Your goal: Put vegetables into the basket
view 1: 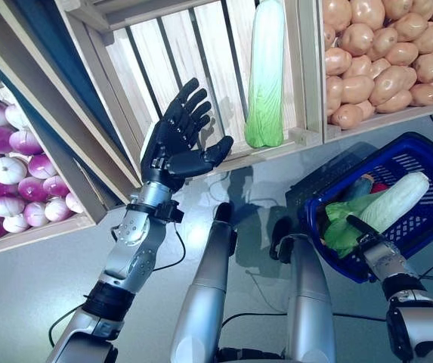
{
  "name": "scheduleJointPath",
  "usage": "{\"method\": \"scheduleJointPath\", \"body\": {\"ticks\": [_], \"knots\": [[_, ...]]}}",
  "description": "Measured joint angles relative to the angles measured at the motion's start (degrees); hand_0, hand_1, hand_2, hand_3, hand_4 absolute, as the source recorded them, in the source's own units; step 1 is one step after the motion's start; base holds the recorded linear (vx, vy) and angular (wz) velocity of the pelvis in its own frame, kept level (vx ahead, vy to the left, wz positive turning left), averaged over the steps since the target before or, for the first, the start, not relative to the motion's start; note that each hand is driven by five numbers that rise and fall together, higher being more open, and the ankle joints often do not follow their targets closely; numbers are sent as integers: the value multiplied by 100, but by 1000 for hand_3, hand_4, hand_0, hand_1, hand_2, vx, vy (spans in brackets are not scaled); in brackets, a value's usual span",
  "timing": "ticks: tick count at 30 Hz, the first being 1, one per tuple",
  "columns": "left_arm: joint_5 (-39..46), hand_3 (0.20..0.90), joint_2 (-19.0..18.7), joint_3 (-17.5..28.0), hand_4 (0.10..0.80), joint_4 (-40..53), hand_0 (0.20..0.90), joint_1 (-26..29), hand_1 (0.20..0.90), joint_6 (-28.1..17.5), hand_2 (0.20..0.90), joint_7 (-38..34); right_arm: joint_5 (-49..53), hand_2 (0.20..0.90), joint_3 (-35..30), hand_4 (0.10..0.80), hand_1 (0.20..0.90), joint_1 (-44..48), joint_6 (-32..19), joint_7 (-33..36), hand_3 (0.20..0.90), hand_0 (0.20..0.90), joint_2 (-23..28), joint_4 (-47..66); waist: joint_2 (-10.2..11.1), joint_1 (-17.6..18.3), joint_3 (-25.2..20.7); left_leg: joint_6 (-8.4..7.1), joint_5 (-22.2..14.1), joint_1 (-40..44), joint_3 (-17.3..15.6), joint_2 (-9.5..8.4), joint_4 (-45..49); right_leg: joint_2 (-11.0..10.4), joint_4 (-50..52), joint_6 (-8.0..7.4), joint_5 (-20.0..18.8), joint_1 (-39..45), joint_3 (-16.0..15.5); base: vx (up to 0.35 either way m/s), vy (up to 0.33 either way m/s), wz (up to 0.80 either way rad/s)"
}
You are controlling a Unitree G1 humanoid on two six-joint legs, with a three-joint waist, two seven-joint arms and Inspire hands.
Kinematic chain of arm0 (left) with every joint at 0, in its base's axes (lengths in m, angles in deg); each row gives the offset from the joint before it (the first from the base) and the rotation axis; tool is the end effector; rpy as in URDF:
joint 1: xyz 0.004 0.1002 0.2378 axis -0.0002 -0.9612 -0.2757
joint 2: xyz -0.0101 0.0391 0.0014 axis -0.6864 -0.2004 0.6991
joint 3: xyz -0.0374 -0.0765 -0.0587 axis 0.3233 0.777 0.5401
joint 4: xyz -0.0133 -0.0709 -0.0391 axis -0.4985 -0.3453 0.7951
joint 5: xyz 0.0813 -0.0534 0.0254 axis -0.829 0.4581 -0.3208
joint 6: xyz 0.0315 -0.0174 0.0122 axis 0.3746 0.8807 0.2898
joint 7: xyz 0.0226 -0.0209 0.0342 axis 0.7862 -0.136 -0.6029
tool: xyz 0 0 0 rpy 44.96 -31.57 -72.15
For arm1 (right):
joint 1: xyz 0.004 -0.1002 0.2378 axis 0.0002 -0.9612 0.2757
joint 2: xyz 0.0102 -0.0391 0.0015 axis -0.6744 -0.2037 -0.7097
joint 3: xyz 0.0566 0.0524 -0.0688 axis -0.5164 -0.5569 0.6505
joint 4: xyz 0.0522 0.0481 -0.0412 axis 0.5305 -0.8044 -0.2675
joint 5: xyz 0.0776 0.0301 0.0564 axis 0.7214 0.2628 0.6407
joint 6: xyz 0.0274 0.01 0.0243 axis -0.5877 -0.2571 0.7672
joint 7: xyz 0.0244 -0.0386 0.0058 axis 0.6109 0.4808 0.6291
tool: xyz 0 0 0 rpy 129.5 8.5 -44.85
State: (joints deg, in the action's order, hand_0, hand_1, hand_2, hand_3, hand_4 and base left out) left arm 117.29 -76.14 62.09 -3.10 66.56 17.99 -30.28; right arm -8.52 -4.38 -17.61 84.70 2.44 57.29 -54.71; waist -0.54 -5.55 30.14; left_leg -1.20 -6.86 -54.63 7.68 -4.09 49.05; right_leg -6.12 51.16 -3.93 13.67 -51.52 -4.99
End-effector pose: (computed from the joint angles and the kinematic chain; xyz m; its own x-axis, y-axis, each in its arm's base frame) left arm 0.2545 0.1783 0.1374 0.8718 -0.2037 0.4456 0.3103 0.9334 -0.1804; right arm 0.2632 -0.2847 0.0202 0.5586 -0.4617 -0.6891 0.8028 0.5095 0.3095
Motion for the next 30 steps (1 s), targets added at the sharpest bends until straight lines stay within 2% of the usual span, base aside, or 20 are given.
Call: {"method": "scheduleJointPath", "body": {"ticks": [6,7,8,17,22,25,30], "knots": [[0,900,-125,0,800,0,900,52,900,0,900,1,0,300,-14,400,300,7,-27,400,300,300,1,34,11,44,5,5,-24,-2,2,2,-32,5,-38,-21,13,2,-2,0,0,0],[0,900,-134,0,800,0,900,55,900,0,900,1,1,564,-15,576,564,3,-27,457,564,564,1,33,12,48,5,5,-24,-3,3,3,-43,5,-49,-21,13,3,-4,0,0,0],[0,900,-139,0,800,0,900,56,900,0,900,1,9,900,-20,800,900,7,-27,504,900,900,1,23,13,54,4,6,-23,-2,3,4,-64,5,-70,-21,13,3,-4,0,0,0],[0,900,-142,0,800,0,900,85,900,0,900,0,11,900,-27,800,900,58,-27,609,900,900,1,22,4,123,-1,50,-26,3,-20,7,-105,7,-133,-7,3,16,6,0,0,0],[-72,900,-170,-1,800,0,900,95,900,1,900,-11,-25,900,-31,800,900,171,-42,1107,900,900,6,52,-5,141,-6,52,-29,44,-43,15,-103,9,-131,-8,1,45,25,6,5,0],[-412,900,-277,0,800,0,900,95,900,0,900,-68,-29,900,-81,800,900,131,-132,1309,900,900,10,141,-5,140,-6,30,-43,86,-65,20,-120,11,-132,-20,8,67,55,15,12,-1],[-953,900,-658,27,800,16,900,134,900,0,900,-356,-268,900,-187,800,900,-102,-398,1482,900,900,-1,581,-6,172,-7,40,-36,217,-190,72,-270,30,-225,-64,-1,117,183,39,41,-9]]}}
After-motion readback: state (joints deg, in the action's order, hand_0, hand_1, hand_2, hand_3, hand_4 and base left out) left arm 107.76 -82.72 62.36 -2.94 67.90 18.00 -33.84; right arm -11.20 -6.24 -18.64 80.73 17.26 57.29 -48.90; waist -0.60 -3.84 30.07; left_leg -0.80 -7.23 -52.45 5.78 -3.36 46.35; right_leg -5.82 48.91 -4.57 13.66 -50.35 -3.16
